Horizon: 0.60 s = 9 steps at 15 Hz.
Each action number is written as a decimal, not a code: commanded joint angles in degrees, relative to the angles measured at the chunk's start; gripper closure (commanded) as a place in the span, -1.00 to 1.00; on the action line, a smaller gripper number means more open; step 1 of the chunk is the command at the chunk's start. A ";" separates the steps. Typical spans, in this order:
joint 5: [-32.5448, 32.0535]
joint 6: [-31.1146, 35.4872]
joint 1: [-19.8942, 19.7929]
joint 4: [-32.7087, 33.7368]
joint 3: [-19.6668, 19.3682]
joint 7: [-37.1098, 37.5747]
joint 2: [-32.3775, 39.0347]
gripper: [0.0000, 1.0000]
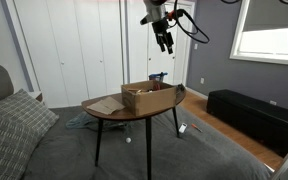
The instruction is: Remove the marker from the box and put it inside the container
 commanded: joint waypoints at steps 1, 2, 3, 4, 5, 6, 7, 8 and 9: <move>5.36 0.73 -0.73 -1.03 -0.27 9.35 -1.89 -1.00; 6.54 1.10 -0.92 -1.49 -0.27 11.98 -2.52 -1.00; 7.36 1.72 -1.02 -2.16 -0.32 14.66 -3.29 -1.00; 7.38 2.51 -0.93 -3.11 -0.44 17.73 -4.13 -1.00; 6.98 3.08 -0.79 -4.08 -0.54 20.82 -5.12 -1.00; 6.94 3.42 -0.83 -4.82 -0.61 23.73 -6.04 -1.00; 6.67 3.50 -0.82 -5.66 -0.66 26.66 -7.20 -1.00; 6.44 3.57 -0.88 -6.57 -0.74 29.51 -8.41 -1.00; 6.04 3.60 -0.89 -7.56 -0.83 32.51 -9.56 -1.00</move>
